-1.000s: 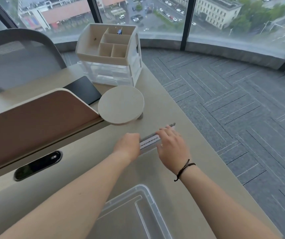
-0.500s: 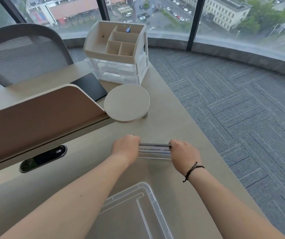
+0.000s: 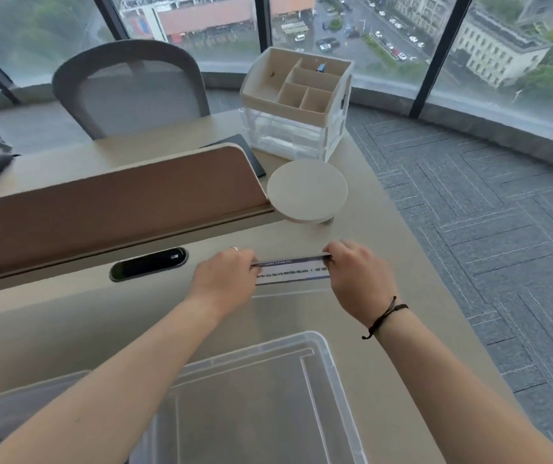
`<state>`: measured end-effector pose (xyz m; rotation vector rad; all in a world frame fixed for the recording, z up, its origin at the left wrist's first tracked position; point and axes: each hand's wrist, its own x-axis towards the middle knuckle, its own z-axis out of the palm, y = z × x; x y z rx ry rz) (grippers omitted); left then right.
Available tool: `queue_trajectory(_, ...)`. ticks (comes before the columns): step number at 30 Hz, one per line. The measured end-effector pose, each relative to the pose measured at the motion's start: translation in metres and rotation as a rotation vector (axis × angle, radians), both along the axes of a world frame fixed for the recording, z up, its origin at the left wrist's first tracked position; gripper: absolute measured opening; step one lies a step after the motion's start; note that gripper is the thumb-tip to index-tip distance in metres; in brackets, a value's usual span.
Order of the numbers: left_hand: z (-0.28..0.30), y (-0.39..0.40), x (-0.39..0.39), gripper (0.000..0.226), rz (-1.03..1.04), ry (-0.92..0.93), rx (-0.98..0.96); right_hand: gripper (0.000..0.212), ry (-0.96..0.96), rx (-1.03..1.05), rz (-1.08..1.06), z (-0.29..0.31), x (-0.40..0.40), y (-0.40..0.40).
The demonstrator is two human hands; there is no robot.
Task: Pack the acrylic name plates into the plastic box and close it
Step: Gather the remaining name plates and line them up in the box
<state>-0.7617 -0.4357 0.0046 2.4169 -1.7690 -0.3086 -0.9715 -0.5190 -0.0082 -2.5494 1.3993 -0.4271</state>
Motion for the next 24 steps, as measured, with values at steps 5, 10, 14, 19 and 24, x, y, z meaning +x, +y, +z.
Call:
queue_trajectory(5,0.034,0.056,0.05,0.024,0.125,0.011,-0.136,0.01,-0.066,-0.085,0.136,0.037,0.058,0.037)
queue_trajectory(10,0.07,0.13,0.098,0.028,0.245,-0.021,-0.252,0.011,-0.106,-0.13,0.263,0.067,0.116,0.083)
queue_trajectory(14,0.092,0.203,0.137,0.027,0.341,-0.018,-0.288,0.011,-0.118,-0.13,0.417,0.091,0.166,0.129)
queue_trajectory(19,0.113,0.301,0.17,0.034,0.464,-0.048,-0.265,0.016,-0.073,-0.083,0.629,0.118,0.226,0.191)
queue_trajectory(24,0.117,0.385,0.187,0.033,0.577,-0.06,-0.244,0.026,-0.008,-0.043,0.755,0.129,0.28,0.247)
